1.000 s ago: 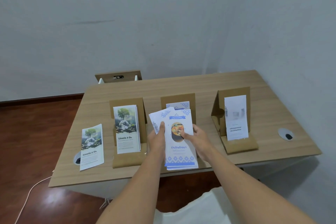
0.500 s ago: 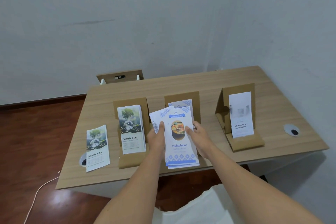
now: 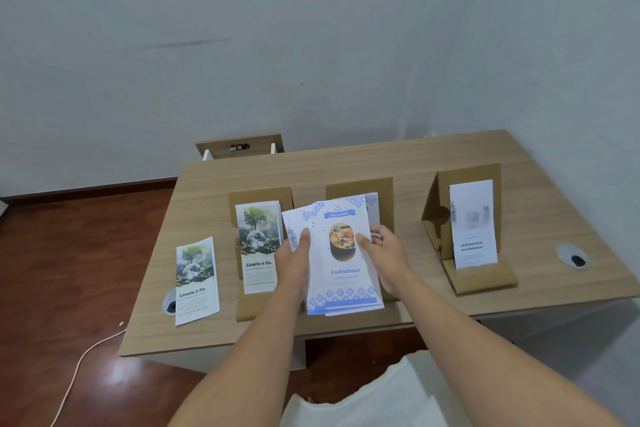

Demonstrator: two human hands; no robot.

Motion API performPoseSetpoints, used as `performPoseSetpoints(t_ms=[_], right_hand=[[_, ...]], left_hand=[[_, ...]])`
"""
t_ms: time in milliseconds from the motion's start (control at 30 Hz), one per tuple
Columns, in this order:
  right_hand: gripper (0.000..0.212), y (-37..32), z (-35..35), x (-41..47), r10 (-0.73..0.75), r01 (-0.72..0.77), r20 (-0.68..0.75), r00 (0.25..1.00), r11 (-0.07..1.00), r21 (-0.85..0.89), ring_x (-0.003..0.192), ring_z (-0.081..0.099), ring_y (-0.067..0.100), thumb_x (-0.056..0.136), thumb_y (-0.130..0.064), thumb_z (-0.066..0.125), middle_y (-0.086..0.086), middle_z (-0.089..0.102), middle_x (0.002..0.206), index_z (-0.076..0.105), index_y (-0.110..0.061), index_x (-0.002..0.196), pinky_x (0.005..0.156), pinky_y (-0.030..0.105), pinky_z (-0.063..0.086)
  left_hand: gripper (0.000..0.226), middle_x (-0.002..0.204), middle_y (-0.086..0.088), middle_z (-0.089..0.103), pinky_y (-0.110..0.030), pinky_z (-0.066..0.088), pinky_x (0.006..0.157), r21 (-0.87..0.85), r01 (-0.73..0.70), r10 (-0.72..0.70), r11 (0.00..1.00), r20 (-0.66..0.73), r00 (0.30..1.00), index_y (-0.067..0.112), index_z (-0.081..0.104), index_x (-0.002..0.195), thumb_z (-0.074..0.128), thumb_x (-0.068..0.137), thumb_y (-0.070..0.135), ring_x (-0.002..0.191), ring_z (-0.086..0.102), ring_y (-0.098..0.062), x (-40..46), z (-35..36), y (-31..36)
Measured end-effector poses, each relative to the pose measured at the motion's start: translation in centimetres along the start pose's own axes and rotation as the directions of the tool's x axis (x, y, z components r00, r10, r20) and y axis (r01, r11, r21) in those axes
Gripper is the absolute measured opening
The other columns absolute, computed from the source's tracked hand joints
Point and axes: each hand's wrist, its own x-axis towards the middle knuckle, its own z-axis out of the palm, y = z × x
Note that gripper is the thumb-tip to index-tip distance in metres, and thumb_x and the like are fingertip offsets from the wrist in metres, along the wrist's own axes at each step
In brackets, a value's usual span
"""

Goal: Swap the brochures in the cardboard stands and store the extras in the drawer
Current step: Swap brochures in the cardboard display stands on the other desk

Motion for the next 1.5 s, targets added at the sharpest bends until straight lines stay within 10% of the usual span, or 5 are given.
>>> performPoseSetpoints(t_ms=[300, 900, 1133, 1500], right_hand=[[0.022, -0.6, 1.4, 0.5, 0.026, -0.029, 0.044, 0.999, 0.998, 0.057, 0.087, 0.078, 0.016, 0.094, -0.012, 0.07, 0.002, 0.074, 0.112, 0.059, -0.021, 0.11, 0.062, 0.032, 0.062], [0.038, -0.7, 3.6, -0.7, 0.018, 0.018, 0.189, 0.982, 0.982, -0.188, 0.114, 0.067, 0.018, 0.095, -0.026, 0.07, 0.0, 0.069, 0.127, 0.058, -0.022, 0.131, 0.097, 0.045, 0.057], [0.032, -1.5, 3.9, -1.4, 0.069, -0.015, 0.23, 0.971, 0.973, -0.229, 0.107, 0.066, 0.008, 0.104, -0.035, 0.054, -0.008, 0.068, 0.124, 0.055, -0.03, 0.135, 0.072, 0.024, 0.054], [0.019, -2.2, 2.3, 0.7, 0.07, -0.059, 0.098, 0.993, 0.993, -0.107, 0.106, 0.072, 0.024, 0.101, -0.031, 0.058, 0.005, 0.071, 0.119, 0.057, -0.018, 0.115, 0.093, 0.049, 0.059]], left_hand=[[0.019, 0.1, -0.006, 0.083, -0.054, 0.065, 0.084, -0.085, 0.026, -0.024, 0.996, 0.017, 1.0, 0.018, 0.073, 0.111, 0.068, 0.102, 0.033, 0.092, 0.08, -0.031, -0.1, -0.5, 0.5], [0.012, 0.1, -0.005, 0.081, -0.045, 0.067, 0.075, -0.089, -0.01, 0.007, 0.996, -0.035, 0.999, 0.023, 0.072, 0.099, 0.068, 0.102, 0.034, 0.089, 0.079, -0.027, -1.4, -1.6, 0.8], [0.015, 0.102, -0.006, 0.082, -0.047, 0.067, 0.076, -0.083, -0.001, -0.002, 0.997, -0.032, 0.999, 0.023, 0.073, 0.104, 0.068, 0.101, 0.037, 0.091, 0.08, -0.029, -1.8, -2.0, 0.9], [0.014, 0.111, -0.01, 0.08, -0.05, 0.065, 0.084, -0.076, -0.066, 0.065, 0.995, -0.023, 0.998, 0.023, 0.07, 0.103, 0.066, 0.102, 0.036, 0.099, 0.078, -0.031, -1.5, -2.7, 2.7]])
